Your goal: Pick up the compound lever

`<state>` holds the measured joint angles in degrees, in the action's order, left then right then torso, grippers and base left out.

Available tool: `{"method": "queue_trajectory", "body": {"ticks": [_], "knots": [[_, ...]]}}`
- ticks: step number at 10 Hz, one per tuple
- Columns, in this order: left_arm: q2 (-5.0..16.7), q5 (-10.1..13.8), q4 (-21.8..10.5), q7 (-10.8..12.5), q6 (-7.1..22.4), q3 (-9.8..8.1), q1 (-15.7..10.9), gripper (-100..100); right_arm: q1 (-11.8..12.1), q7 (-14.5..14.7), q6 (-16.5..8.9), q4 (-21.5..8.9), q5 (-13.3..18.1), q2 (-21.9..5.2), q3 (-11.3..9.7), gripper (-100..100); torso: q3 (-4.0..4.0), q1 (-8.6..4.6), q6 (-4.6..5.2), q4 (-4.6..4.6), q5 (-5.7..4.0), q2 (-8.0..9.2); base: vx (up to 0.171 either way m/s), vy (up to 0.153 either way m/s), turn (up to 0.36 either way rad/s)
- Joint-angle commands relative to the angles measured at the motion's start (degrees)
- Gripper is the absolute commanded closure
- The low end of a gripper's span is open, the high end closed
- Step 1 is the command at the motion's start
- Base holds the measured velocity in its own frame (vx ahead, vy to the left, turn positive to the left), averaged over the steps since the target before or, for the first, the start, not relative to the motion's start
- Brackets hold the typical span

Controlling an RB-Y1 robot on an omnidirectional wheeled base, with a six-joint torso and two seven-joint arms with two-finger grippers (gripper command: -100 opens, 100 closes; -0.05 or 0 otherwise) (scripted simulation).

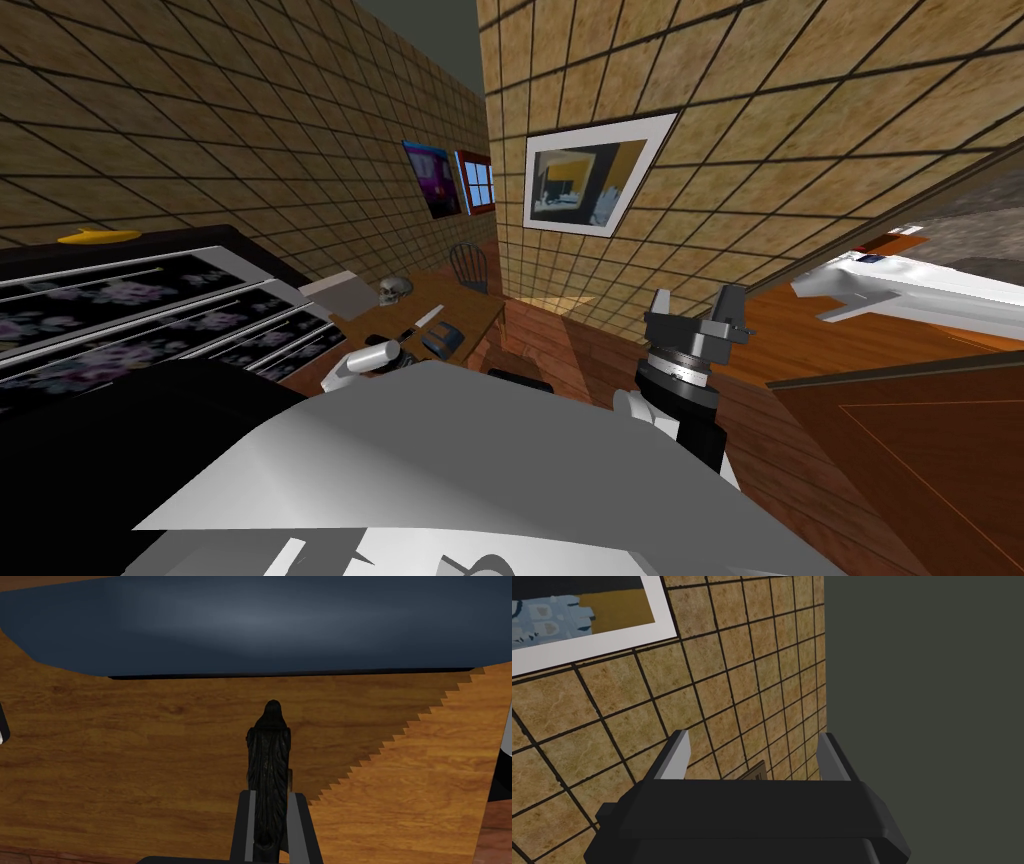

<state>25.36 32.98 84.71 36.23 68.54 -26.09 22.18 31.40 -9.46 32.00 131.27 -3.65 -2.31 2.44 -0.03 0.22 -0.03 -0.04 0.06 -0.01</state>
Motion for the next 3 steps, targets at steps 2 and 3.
{"method": "queue_trajectory", "body": {"ticks": [2,3], "knots": [[0.4,0.3,1.1,0.4,1.0,-0.21,0.3,100,0.0,0.0,0.0,0.0,0.0,0.0,0.0,0,0.00,-0.01,0.01,0.00,0.00,0.00,-0.011,-0.010,-0.004],[0.4,0.3,1.2,0.6,1.3,-0.24,0.3,0,0.0,0.0,0.0,0.0,0.0,0.0,0.0,0,-0.02,0.02,0.00,-0.01,0.03,-0.03,0.000,0.000,0.000]]}}
